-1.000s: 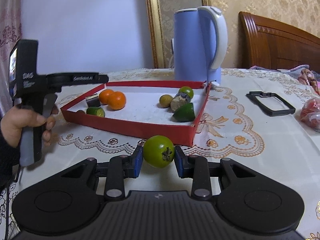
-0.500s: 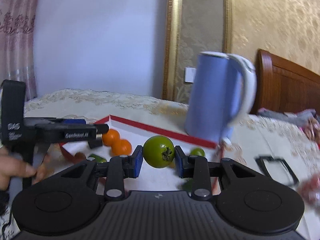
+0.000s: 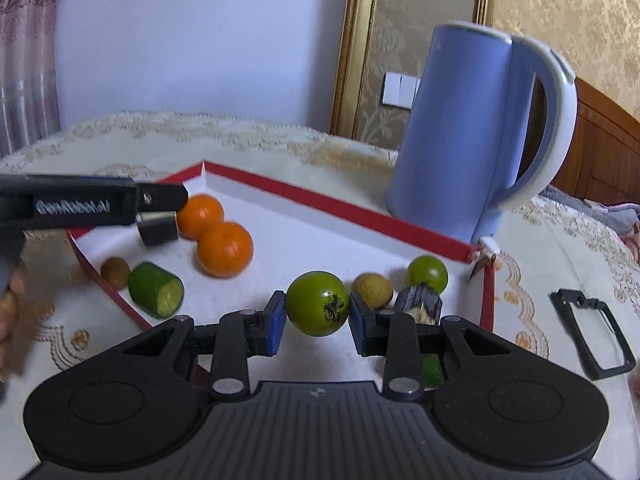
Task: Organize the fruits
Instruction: 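Carry the green tomato into the box and open the right gripper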
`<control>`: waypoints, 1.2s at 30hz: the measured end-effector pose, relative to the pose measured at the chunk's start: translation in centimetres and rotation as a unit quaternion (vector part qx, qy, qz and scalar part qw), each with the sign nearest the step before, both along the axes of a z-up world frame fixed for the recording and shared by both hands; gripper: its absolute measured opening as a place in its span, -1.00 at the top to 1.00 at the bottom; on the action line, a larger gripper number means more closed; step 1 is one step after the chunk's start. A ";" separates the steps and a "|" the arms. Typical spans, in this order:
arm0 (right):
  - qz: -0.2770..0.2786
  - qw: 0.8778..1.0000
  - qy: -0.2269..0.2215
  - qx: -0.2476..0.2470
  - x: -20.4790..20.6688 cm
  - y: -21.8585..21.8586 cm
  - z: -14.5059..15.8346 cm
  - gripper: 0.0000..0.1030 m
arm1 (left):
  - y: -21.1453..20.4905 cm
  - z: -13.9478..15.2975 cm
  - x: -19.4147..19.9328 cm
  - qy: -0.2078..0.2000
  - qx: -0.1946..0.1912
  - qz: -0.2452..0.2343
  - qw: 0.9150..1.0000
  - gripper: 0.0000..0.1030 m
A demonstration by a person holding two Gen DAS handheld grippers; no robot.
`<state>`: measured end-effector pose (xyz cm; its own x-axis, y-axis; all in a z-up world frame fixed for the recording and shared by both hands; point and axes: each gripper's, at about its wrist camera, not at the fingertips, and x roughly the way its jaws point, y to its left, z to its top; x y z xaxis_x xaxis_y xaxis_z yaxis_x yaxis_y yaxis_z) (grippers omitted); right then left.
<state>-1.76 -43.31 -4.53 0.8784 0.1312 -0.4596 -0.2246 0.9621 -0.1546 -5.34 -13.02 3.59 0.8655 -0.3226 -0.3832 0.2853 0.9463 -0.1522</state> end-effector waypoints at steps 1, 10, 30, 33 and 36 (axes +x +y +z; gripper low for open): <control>-0.003 1.000 0.001 -0.004 0.1 -0.1 -0.1 0.36 | 0.0 0.0 0.0 0.000 0.000 -0.001 1.000 -0.15; -0.017 1.000 0.013 -0.010 1.1 -0.8 -0.9 0.36 | -0.2 -0.2 0.0 0.004 0.003 -0.001 1.000 -0.15; -0.022 1.000 0.015 -0.003 1.5 -1.3 -1.8 0.36 | -0.3 -0.3 0.1 0.004 0.007 -0.002 1.000 -0.15; -0.022 1.000 0.015 -0.001 1.5 -1.3 -1.8 0.36 | -0.4 -0.3 0.1 0.004 0.007 -0.002 1.000 -0.15; -0.022 1.000 0.015 -0.001 1.5 -1.4 -1.8 0.36 | -0.4 -0.3 0.1 0.004 0.007 -0.002 1.000 -0.15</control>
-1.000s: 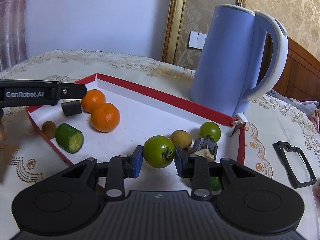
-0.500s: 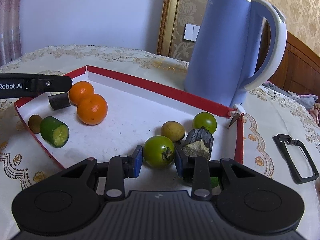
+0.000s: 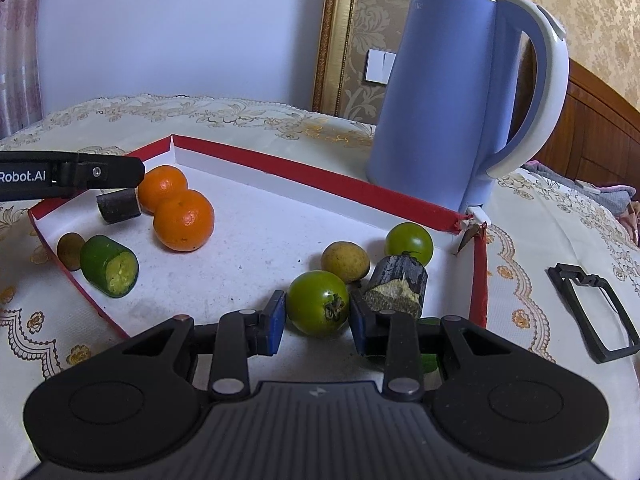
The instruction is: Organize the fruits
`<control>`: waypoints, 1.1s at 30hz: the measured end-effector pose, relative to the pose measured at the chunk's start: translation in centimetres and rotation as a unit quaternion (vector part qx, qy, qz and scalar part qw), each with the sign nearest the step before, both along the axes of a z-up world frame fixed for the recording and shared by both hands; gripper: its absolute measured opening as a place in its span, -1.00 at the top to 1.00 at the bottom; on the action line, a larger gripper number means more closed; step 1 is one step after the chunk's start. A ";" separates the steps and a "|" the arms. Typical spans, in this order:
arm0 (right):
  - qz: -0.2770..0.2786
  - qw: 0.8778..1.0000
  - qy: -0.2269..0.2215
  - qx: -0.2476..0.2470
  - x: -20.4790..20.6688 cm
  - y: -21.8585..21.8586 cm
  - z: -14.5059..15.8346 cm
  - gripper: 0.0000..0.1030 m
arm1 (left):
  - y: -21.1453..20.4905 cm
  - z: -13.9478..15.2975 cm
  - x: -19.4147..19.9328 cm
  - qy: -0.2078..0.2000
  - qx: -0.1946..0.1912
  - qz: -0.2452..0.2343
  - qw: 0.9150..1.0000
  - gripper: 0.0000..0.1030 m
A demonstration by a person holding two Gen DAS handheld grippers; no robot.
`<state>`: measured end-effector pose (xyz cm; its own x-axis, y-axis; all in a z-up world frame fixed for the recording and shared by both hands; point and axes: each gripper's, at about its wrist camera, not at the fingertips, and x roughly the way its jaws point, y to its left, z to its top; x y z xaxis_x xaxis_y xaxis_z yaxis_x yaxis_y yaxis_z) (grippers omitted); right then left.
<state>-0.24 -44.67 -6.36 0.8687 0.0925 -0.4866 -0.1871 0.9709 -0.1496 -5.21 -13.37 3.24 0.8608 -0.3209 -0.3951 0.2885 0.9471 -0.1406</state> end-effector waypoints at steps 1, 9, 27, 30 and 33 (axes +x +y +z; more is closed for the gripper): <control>0.000 1.000 0.000 0.001 0.0 0.0 0.0 0.36 | 0.0 0.0 0.0 0.000 0.000 0.000 1.000 -0.15; 0.001 1.000 0.002 0.013 0.0 -0.3 0.0 0.35 | 0.0 -0.1 0.1 0.001 0.001 0.000 1.000 -0.15; 0.006 1.000 0.003 0.009 0.3 0.2 0.4 0.36 | 0.1 0.0 0.2 0.001 0.000 0.000 1.000 -0.15; 0.005 1.000 0.006 0.018 0.4 0.0 0.1 0.35 | 0.1 0.0 0.2 0.001 0.000 0.000 1.000 -0.15; 0.004 1.000 0.004 0.016 0.3 0.0 0.0 0.32 | 0.0 0.0 0.1 0.001 0.002 -0.002 1.000 -0.15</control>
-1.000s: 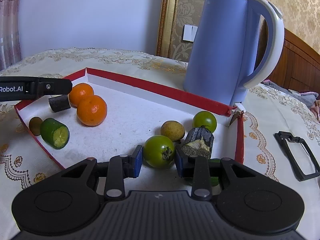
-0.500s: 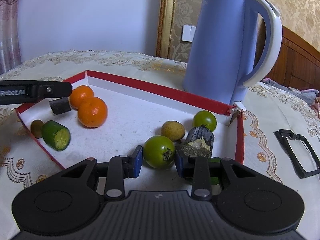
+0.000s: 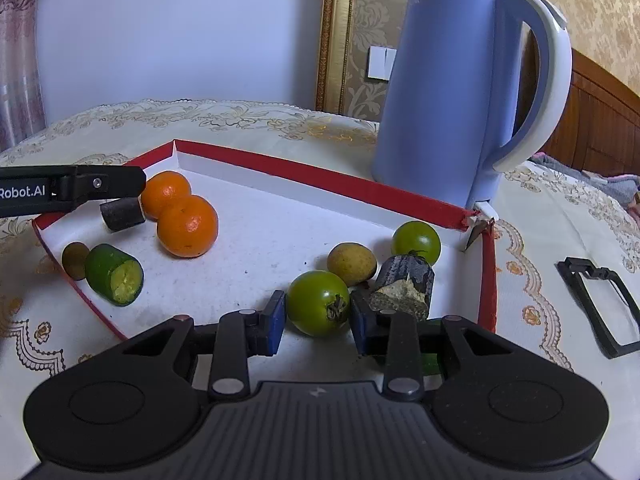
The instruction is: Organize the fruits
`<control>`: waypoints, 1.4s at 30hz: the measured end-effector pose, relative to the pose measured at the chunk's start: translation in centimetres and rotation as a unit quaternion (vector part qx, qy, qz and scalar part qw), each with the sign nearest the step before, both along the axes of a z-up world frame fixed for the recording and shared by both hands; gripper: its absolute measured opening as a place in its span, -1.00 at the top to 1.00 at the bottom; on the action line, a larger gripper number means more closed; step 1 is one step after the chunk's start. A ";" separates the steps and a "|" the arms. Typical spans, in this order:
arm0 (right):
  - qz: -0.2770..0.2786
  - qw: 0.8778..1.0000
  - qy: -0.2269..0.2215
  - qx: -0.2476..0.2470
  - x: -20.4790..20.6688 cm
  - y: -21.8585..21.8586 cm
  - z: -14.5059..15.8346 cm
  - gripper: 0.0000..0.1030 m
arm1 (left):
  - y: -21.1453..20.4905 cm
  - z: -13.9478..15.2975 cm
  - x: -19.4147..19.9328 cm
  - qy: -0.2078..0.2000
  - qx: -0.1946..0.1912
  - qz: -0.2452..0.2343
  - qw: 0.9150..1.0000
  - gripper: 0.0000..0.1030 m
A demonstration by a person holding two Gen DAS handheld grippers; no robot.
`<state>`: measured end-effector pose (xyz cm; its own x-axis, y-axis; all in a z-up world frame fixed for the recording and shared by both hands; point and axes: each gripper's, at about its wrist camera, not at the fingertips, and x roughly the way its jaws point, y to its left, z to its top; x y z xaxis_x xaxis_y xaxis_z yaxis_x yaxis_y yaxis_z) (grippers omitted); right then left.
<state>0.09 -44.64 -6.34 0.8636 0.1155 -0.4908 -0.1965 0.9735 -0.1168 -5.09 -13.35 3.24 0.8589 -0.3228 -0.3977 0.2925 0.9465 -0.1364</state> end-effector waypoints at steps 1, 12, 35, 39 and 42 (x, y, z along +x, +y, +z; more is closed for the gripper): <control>-0.001 1.000 0.000 0.000 0.0 -0.1 0.0 0.30 | 0.1 0.0 0.0 0.000 -0.001 0.000 1.000 -0.15; -0.012 0.999 -0.026 0.014 -1.7 -0.9 0.8 -0.35 | -0.2 -0.1 0.0 0.000 0.004 0.002 1.000 -0.16; -0.203 0.964 -0.103 0.138 -9.6 -12.1 -0.6 -1.00 | 0.0 0.0 -1.0 -0.028 0.042 0.033 0.998 -0.33; -0.215 0.953 -0.035 0.210 -7.9 -14.7 -1.7 -1.00 | 2.0 0.7 -2.4 -0.042 0.047 0.059 0.996 -0.57; -0.213 0.953 -0.038 0.213 -8.1 -14.6 -1.8 -1.00 | 3.7 1.0 -3.1 -0.050 0.073 0.079 0.993 -0.58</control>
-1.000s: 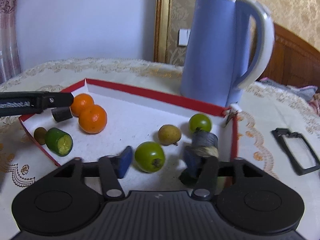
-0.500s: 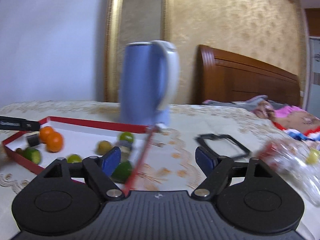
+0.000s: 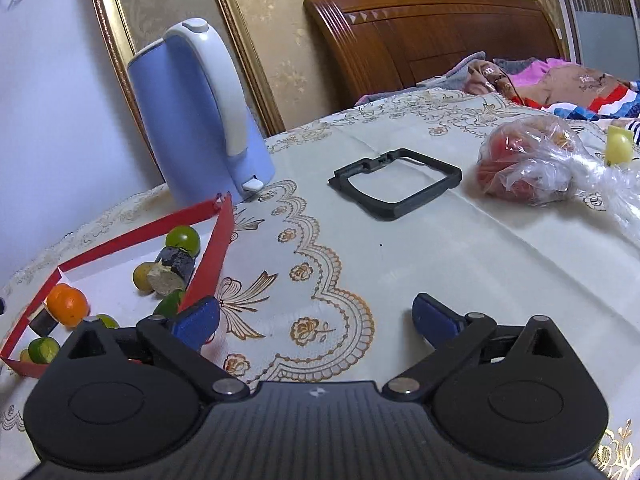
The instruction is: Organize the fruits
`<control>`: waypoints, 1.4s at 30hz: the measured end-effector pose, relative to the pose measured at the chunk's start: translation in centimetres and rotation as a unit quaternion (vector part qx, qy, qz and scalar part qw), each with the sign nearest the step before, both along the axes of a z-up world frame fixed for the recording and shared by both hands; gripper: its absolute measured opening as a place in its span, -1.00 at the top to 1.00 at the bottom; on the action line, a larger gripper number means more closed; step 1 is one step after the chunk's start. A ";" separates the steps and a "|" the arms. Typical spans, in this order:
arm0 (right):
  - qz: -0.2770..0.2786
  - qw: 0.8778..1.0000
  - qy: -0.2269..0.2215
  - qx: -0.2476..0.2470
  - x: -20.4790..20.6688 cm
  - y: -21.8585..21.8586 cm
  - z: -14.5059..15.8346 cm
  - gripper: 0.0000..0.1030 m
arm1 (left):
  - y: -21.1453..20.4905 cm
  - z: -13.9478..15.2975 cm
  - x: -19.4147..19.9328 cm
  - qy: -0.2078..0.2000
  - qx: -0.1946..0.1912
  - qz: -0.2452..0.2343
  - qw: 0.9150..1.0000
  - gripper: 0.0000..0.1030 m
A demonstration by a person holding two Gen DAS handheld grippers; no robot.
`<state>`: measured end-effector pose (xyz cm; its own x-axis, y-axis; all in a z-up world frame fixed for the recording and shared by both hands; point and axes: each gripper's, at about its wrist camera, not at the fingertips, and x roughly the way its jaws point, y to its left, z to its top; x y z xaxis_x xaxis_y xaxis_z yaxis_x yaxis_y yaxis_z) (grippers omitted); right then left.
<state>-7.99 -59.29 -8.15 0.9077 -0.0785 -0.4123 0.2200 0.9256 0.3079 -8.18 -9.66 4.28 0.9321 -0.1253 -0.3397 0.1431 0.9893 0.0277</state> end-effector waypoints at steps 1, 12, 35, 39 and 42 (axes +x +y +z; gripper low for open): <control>0.002 1.000 0.000 -0.002 0.0 0.1 0.0 -1.00 | 0.7 -0.1 -0.1 0.001 0.012 0.010 1.000 -0.60; 0.006 1.000 -0.009 0.015 -0.3 -0.4 -0.1 -1.00 | 7.4 -1.8 0.6 0.053 0.023 0.080 0.995 -0.65; 0.001 1.000 -0.002 0.003 -0.2 -0.2 0.0 -1.00 | 8.7 -4.1 2.6 0.158 0.007 0.078 0.984 -1.00; 0.002 1.000 -0.002 0.003 -0.2 -0.2 0.0 -1.00 | 8.7 -4.2 2.4 0.156 0.004 0.081 0.984 -1.00; 0.001 1.000 -0.002 0.003 -0.2 -0.2 0.0 -1.00 | 8.7 -4.2 2.5 0.156 0.003 0.081 0.984 -1.00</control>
<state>-8.19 -59.44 -8.19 0.9093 -0.0732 -0.4096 0.2161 0.9242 0.3148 -5.72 -0.97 0.10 0.7899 0.0192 -0.6129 -0.0138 0.9998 0.0136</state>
